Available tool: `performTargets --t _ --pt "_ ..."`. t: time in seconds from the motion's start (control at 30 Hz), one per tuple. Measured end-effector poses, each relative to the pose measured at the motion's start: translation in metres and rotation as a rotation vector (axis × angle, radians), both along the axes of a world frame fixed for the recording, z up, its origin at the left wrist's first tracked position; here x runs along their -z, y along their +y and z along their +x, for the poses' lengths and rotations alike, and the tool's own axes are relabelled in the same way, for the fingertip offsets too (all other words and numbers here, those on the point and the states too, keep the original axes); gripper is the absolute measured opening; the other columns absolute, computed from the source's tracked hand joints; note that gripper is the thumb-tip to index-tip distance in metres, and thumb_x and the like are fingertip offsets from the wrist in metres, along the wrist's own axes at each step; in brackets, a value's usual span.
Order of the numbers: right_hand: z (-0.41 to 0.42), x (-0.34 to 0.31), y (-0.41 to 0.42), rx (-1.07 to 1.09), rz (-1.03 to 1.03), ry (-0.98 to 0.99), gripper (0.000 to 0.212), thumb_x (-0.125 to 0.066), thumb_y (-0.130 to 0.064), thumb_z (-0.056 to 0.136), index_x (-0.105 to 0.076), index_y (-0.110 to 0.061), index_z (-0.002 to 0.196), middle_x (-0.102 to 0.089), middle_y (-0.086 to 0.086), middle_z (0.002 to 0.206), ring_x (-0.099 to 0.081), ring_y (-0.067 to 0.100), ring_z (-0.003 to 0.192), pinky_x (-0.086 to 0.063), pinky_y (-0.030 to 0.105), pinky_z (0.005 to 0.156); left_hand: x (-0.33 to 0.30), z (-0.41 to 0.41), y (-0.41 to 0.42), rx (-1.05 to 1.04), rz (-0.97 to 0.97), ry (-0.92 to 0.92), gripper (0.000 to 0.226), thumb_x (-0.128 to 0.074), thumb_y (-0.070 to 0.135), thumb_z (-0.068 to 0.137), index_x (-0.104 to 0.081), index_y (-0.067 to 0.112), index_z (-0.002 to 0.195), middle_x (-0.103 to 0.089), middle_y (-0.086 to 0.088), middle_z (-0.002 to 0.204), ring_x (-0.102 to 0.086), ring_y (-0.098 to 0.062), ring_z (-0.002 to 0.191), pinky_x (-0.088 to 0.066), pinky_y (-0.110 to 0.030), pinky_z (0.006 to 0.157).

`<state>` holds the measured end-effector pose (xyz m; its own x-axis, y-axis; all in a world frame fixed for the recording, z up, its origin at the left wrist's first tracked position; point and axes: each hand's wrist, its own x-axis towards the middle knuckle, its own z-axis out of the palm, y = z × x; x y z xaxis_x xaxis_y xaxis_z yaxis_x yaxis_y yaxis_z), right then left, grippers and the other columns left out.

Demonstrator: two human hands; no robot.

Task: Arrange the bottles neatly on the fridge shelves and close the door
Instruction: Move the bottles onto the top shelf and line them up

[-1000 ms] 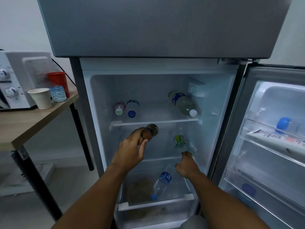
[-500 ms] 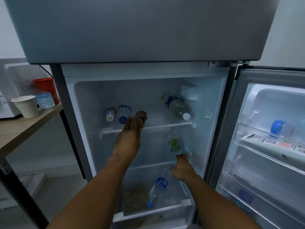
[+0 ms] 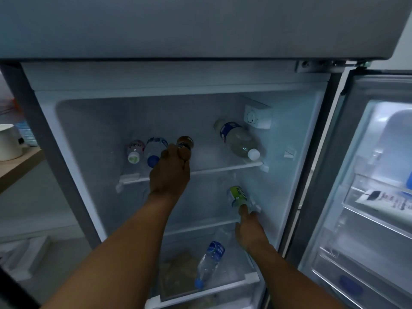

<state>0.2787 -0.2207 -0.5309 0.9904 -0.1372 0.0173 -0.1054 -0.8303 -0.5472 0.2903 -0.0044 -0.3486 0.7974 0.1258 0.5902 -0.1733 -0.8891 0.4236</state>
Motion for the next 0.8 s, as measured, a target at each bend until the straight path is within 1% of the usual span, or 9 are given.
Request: performTargets --t 0.1,0.23,0.4,0.47,0.53,0.6,0.67,0.77,0.8 --pt "0.006 0.005 0.001 0.041 -0.055 -0.039 0.056 -0.042 -0.02 0.102 -0.02 -0.015 0.153 -0.038 0.029 0.137 -0.059 0.036 0.103 -0.051 0.034 0.085 0.001 0.008 -0.006 -0.085 0.024 0.004 0.042 -0.055 0.034 0.093 -0.045 0.005 0.121 -0.055 -0.014 0.113 -0.062 -0.033 0.089 -0.039 -0.032 0.058" --pt "0.014 0.008 -0.003 0.088 -0.075 -0.088 0.05 -0.04 -0.019 0.103 -0.025 -0.016 0.151 -0.047 0.025 0.128 -0.056 0.034 0.107 -0.049 0.034 0.088 -0.001 0.02 -0.015 -0.134 0.091 0.007 0.046 -0.057 0.029 0.09 -0.043 0.001 0.124 -0.05 -0.019 0.123 -0.062 -0.033 0.09 -0.037 -0.033 0.054" --pt "0.014 0.01 -0.003 0.103 -0.06 -0.111 0.052 -0.042 -0.016 0.102 -0.026 -0.017 0.152 -0.047 0.026 0.13 -0.056 0.035 0.11 -0.049 0.036 0.091 -0.007 0.024 -0.014 -0.103 0.146 0.097 0.078 -0.063 0.05 0.086 -0.029 0.004 0.138 -0.031 -0.021 0.144 -0.06 -0.036 0.103 -0.051 -0.04 0.069" --pt "0.014 0.009 -0.002 0.103 -0.079 -0.115 0.052 -0.044 -0.015 0.1 -0.028 -0.015 0.15 -0.049 0.027 0.126 -0.057 0.037 0.107 -0.049 0.036 0.087 -0.006 0.018 -0.012 -0.068 0.143 0.038 0.074 -0.061 0.054 0.086 -0.033 0.007 0.137 -0.033 -0.019 0.141 -0.059 -0.036 0.101 -0.053 -0.042 0.067" --pt "0.013 0.007 -0.002 0.105 -0.081 -0.102 0.053 -0.044 -0.014 0.099 -0.028 -0.013 0.15 -0.049 0.028 0.123 -0.057 0.039 0.104 -0.049 0.036 0.084 0.0 0.012 -0.008 -0.001 0.158 -0.064 0.058 -0.053 0.049 0.091 -0.04 0.012 0.134 -0.037 -0.014 0.136 -0.055 -0.033 0.101 -0.055 -0.041 0.062" --pt "0.012 0.006 -0.002 0.097 -0.08 -0.067 0.054 -0.042 -0.013 0.099 -0.026 -0.013 0.151 -0.047 0.029 0.128 -0.056 0.04 0.108 -0.049 0.038 0.087 0.008 0.007 -0.001 0.082 0.199 -0.116 0.042 -0.045 0.039 0.096 -0.046 0.017 0.132 -0.041 -0.009 0.134 -0.05 -0.03 0.104 -0.055 -0.042 0.06" --pt "0.011 0.003 0.0 0.088 -0.093 -0.025 0.056 -0.04 -0.012 0.099 -0.022 -0.014 0.152 -0.043 0.028 0.135 -0.055 0.039 0.114 -0.048 0.04 0.091 0.017 0.01 0.007 0.085 0.25 -0.116 0.043 -0.037 0.037 0.099 -0.049 0.015 0.134 -0.047 -0.009 0.132 -0.049 -0.03 0.107 -0.055 -0.039 0.061" --pt "0.009 0.001 0.001 0.073 -0.105 0.0 0.06 -0.04 -0.011 0.098 -0.018 -0.016 0.153 -0.04 0.027 0.141 -0.054 0.038 0.118 -0.048 0.04 0.095 0.021 0.02 0.016 0.052 0.382 -0.077 0.056 -0.015 0.04 0.102 -0.046 0.009 0.138 -0.049 -0.013 0.134 -0.048 -0.031 0.116 -0.051 -0.039 0.085" --pt "0.008 0.001 0.001 0.072 -0.109 0.004 0.061 -0.041 -0.011 0.098 -0.017 -0.016 0.154 -0.04 0.027 0.142 -0.054 0.038 0.119 -0.047 0.04 0.096 0.019 0.022 0.016 0.028 0.369 -0.055 0.049 -0.024 0.036 0.102 -0.049 0.01 0.134 -0.05 -0.012 0.133 -0.048 -0.03 0.117 -0.048 -0.038 0.088"
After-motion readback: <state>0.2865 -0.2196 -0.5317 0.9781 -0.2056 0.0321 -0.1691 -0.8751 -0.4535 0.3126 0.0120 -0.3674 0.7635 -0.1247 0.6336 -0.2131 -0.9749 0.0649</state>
